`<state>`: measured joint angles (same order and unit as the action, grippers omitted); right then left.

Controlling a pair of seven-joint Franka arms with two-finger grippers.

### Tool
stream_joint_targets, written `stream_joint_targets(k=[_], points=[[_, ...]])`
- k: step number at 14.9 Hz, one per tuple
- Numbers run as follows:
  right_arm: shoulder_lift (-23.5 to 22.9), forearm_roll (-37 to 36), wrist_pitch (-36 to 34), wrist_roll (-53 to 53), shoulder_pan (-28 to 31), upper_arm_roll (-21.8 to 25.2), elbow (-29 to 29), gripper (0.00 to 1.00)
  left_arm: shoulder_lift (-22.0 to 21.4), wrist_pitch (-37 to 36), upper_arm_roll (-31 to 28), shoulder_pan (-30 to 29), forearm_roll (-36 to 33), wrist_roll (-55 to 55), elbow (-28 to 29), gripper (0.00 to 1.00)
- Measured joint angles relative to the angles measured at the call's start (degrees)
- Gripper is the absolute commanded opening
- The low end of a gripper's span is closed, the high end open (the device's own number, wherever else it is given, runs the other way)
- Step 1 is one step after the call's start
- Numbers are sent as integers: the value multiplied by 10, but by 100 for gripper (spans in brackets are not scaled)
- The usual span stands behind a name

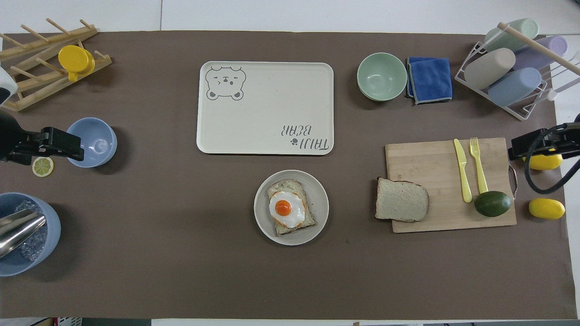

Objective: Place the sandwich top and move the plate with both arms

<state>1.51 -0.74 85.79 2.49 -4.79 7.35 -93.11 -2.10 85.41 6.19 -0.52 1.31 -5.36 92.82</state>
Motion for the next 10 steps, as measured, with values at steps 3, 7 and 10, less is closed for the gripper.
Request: stream_joint_targets(k=[3,7,10], points=[[0,0,0,0,0,0,0,100,0,0,0,0,0,0,0,100],[0,0,0,0,0,0,-3,100,0,0,0,0,0,0,0,100],[4,4,10,0,-13,0,-19,100,0,0,0,0,0,0,0,100]])
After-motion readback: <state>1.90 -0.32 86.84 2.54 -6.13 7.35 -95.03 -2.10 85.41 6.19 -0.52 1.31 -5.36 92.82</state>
